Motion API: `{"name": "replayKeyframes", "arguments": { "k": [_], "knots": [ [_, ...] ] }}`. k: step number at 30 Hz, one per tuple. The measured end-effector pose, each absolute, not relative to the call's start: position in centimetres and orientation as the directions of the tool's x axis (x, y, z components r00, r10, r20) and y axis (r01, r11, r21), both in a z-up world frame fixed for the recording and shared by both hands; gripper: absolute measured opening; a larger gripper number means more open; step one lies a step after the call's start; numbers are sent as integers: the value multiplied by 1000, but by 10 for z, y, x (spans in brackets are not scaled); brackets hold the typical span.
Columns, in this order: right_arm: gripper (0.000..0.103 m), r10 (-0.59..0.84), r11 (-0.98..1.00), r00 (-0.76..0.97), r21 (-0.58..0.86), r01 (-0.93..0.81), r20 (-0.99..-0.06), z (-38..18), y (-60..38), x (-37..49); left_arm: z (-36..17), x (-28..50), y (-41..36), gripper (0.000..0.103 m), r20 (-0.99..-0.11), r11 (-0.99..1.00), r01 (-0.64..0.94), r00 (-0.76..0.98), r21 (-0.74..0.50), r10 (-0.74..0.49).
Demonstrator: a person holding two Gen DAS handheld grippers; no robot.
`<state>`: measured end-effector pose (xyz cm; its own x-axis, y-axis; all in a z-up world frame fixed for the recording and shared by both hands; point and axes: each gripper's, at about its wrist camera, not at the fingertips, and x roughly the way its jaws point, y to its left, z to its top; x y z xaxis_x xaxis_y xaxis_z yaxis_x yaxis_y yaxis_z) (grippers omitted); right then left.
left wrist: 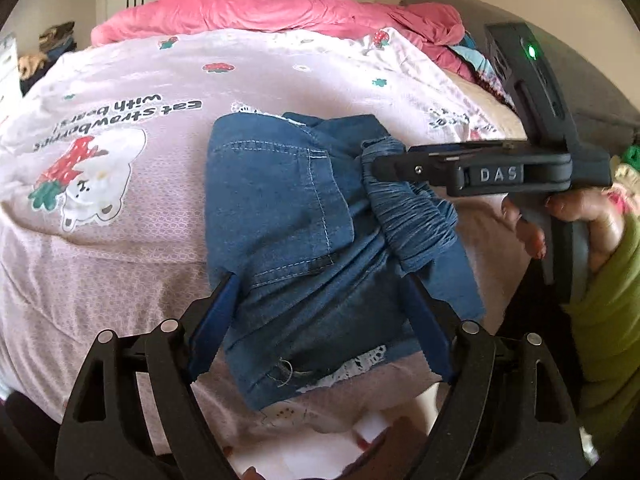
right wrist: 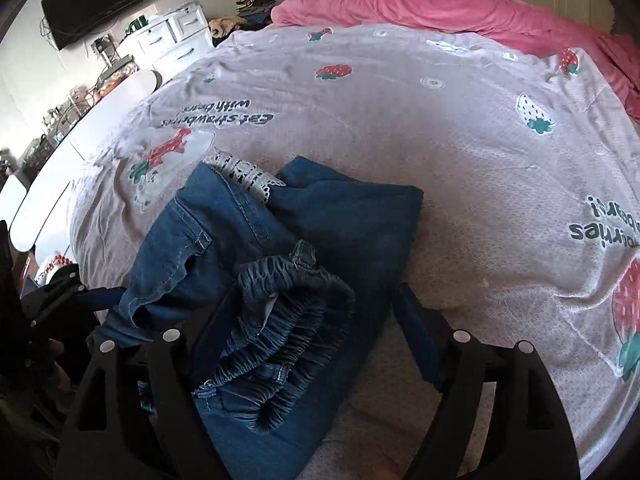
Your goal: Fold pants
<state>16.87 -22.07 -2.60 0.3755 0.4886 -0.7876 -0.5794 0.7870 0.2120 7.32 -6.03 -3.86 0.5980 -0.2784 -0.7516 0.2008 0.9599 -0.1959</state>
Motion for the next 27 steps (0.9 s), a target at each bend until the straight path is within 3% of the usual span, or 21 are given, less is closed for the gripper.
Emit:
{"name": "replayKeyframes", "arguments": {
  "k": [15,21,27],
  "knots": [
    [79,592,794,535,321,-516,-603,12,-278,116,-9,50,-62,79,-714,952,211,631,-220,-305],
    [79,582,796,535,293,-529,-613,9,-283,83,-7,50,-51,80,-706,950,195,635,-245,-313],
    [79,564,754,509,153,-639,-650,8,-254,39,-10,63,-31,84,-716,953,168,630,-250,-299]
  ]
}}
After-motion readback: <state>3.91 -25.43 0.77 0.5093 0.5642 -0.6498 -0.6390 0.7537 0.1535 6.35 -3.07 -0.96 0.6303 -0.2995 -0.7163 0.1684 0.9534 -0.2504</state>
